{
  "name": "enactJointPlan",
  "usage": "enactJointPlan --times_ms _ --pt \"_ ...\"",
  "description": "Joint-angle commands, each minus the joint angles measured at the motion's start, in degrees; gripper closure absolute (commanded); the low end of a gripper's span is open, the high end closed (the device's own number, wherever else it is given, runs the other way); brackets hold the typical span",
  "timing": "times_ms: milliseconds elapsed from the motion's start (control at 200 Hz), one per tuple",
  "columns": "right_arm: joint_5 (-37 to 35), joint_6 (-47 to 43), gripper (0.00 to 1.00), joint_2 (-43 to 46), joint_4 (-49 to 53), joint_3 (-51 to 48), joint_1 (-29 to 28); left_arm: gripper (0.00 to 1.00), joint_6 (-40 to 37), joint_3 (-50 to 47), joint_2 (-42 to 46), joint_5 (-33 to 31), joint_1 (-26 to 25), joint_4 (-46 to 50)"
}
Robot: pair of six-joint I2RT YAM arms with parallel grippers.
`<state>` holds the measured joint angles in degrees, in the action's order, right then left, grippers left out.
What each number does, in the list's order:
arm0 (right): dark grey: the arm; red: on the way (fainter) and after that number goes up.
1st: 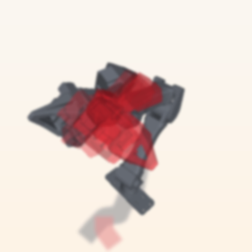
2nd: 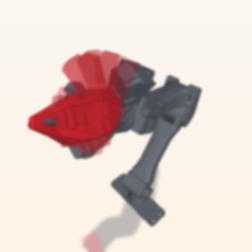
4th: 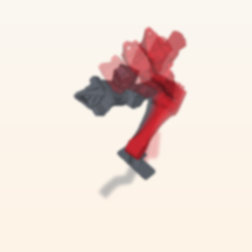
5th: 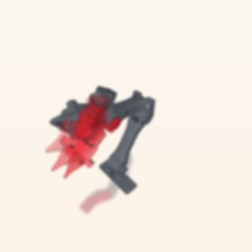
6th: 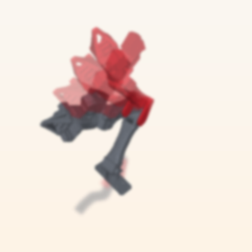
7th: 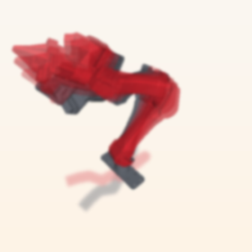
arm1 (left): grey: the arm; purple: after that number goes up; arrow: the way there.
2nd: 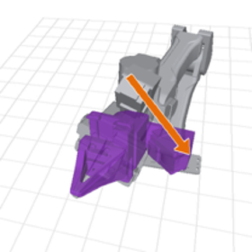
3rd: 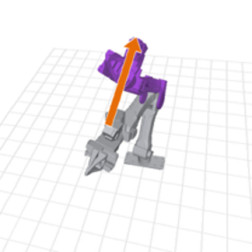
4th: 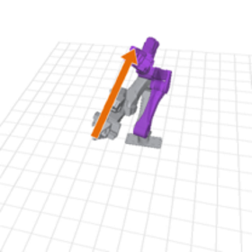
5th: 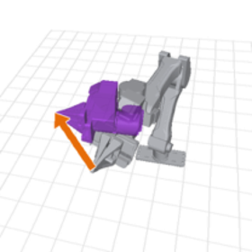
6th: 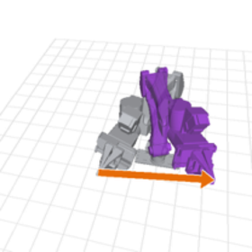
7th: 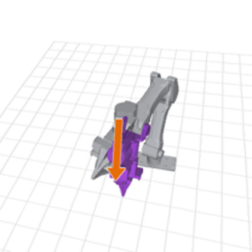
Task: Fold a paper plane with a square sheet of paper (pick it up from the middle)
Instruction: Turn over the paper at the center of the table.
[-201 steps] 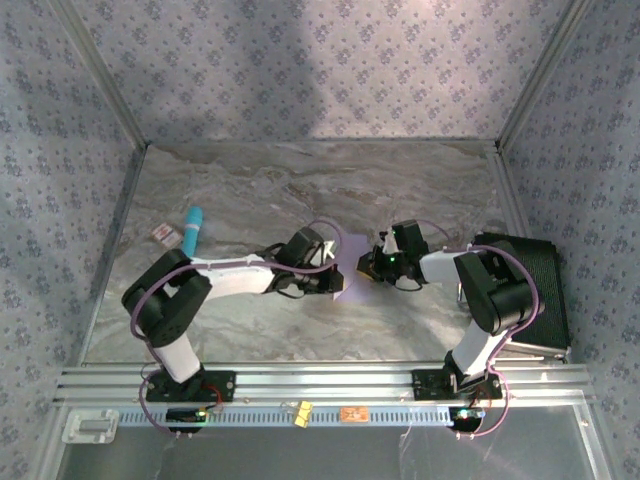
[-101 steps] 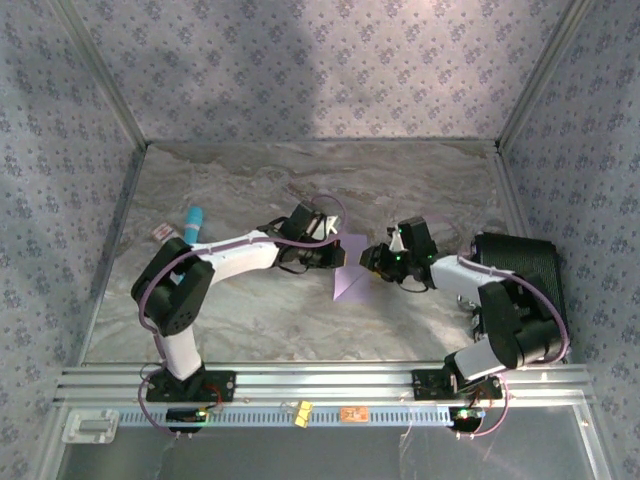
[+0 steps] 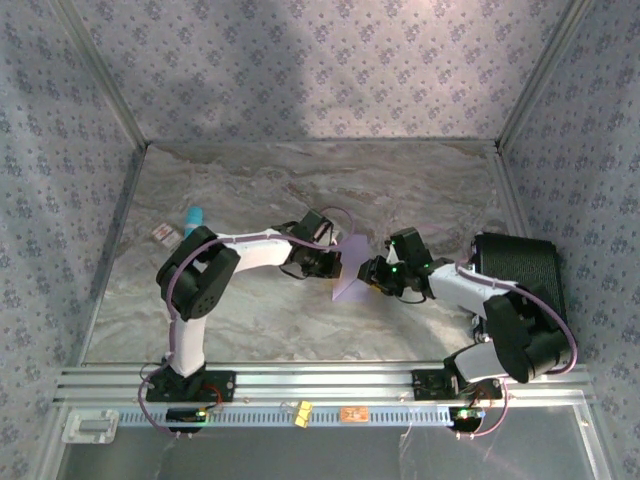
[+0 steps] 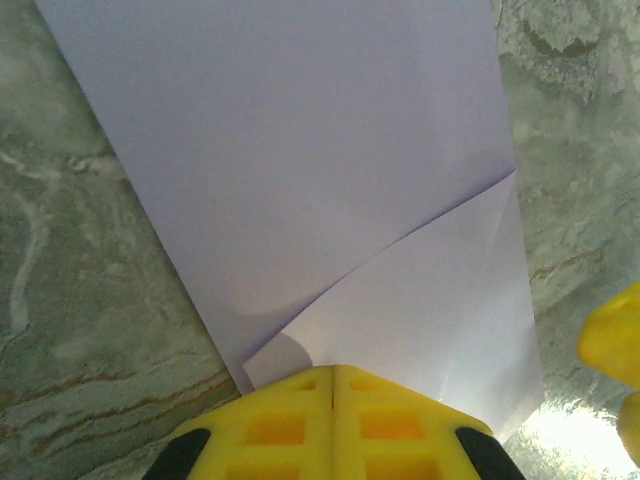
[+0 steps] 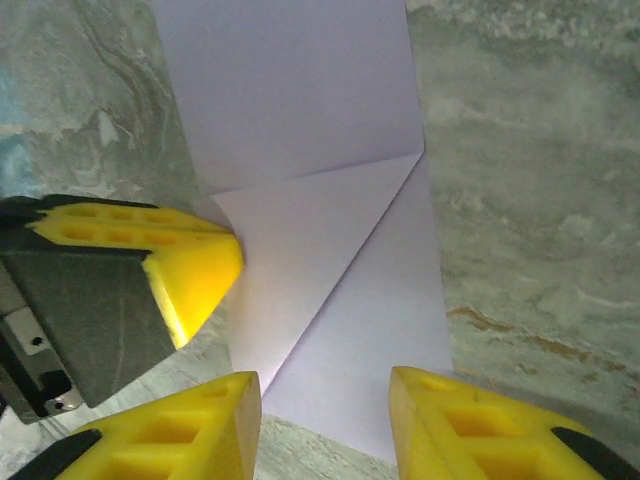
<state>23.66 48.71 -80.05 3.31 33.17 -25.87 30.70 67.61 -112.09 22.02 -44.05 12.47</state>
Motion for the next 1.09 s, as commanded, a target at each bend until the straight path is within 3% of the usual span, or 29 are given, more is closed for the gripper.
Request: enactJointPlan --times_ms 0,370,865,1089 --pt "-4.91 1.18 0.59 1.86 6.74 0.48 -1.01 0.96 -1.07 -0.88 -1.12 -1.07 -1.17 2.4" --pt "-4.83 2.18 0.57 3.19 6.39 -1.0 -1.79 0.96 3.72 -4.16 0.34 -3.12 -3.71 -0.34" --pt "-6.26 2.92 0.56 3.28 7.75 -3.41 -3.31 0.97 4.46 -5.12 1.7 -4.18 -3.69 -0.78" --pt "-1.44 5.46 0.5 2.01 -3.95 -5.89 -2.7 0.97 4.8 -5.72 1.88 -3.56 -3.75 -1.37"
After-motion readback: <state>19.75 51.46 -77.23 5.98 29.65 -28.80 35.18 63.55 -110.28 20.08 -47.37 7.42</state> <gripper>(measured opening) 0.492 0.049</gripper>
